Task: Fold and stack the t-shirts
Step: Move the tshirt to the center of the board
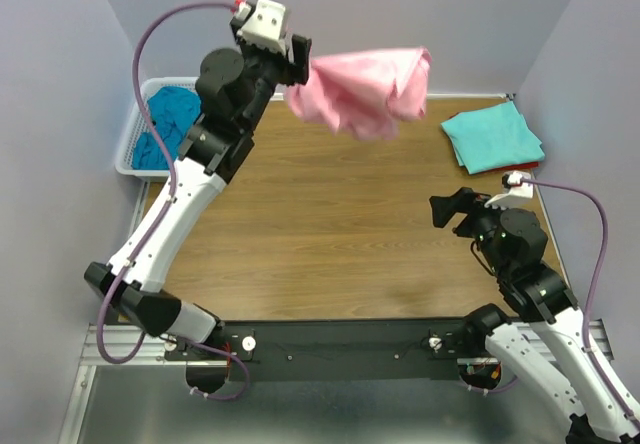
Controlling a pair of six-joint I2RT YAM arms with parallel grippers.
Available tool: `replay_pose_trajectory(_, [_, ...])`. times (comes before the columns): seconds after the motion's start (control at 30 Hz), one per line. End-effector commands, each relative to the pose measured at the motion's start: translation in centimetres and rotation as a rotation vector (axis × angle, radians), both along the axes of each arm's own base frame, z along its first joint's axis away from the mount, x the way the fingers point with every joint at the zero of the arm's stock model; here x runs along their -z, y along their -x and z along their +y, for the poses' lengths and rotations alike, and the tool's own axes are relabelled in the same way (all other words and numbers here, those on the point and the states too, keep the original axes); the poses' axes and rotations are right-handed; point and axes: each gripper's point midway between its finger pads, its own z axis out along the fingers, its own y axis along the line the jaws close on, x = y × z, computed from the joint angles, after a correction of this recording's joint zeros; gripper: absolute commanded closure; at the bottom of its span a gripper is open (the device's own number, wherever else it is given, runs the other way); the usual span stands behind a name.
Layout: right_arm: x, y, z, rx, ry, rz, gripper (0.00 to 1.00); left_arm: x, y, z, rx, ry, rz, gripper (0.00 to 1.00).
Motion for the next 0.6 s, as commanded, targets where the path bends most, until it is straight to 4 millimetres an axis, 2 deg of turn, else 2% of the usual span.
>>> replay_pose_trajectory(0.0, [-1.9, 0.4, 0.6, -0.069, 0.036, -0.049, 0.00, 6.3, -1.1, 3.8, -0.203, -0.034, 0.076, 0.18])
replay_pose_trajectory(0.1, [-2.0, 0.5, 1.4, -0.121, 0.049, -0.045, 0.00, 9.8, -0.8, 5.9, -0.297, 0.013, 0.158, 0.18])
replay_pose_trajectory(0.13, [-1.6, 0.3, 2.0, -0.148, 0.055, -0.028, 0.00, 13.1, -0.9, 6.3, -0.311, -0.012, 0.216, 0.18])
replay_pose_trajectory(0.2, [-1.0, 0.2, 2.6, -0.176, 0.057, -0.001, 0.00, 15.1, -0.1, 7.0, -0.326, 0.049, 0.265, 0.17])
replay_pose_trajectory(0.23, [-0.6, 0.3, 3.4, -0.229, 0.066, 0.014, 0.00, 18.1, 0.0, 7.5, -0.340, 0.036, 0.320, 0.17])
replay_pose_trajectory(0.3, [0.9, -0.2, 4.5, -0.281, 0.088, 0.072, 0.00, 19.7, 0.7, 8.1, -0.343, 0.068, 0.355, 0.17])
replay_pose_trajectory(0.33, [1.4, 0.2, 5.8, -0.356, 0.080, 0.098, 0.00, 21.8, 1.1, 8.6, -0.350, 0.055, 0.390, 0.17])
replay_pose_trajectory(0.37, [2.1, 0.2, 6.4, -0.388, 0.083, 0.125, 0.00, 22.7, 1.3, 9.0, -0.356, 0.055, 0.408, 0.17])
replay_pose_trajectory(0.4, [3.7, 0.2, 7.5, -0.453, 0.092, 0.187, 0.00, 23.8, 1.9, 9.4, -0.351, 0.057, 0.426, 0.17])
replay_pose_trajectory(0.47, [5.4, 0.1, 8.5, -0.506, 0.098, 0.256, 0.00, 24.7, 2.5, 9.8, -0.354, 0.058, 0.436, 0.17])
replay_pose_trajectory(0.5, [7.1, -0.1, 8.9, -0.524, 0.105, 0.322, 0.00, 24.6, 3.0, 10.2, -0.352, 0.067, 0.432, 0.17])
replay_pose_trajectory(0.57, [8.8, 0.0, 9.8, -0.573, 0.102, 0.393, 0.02, 26.3, 3.8, 10.4, -0.346, 0.069, 0.461, 0.17])
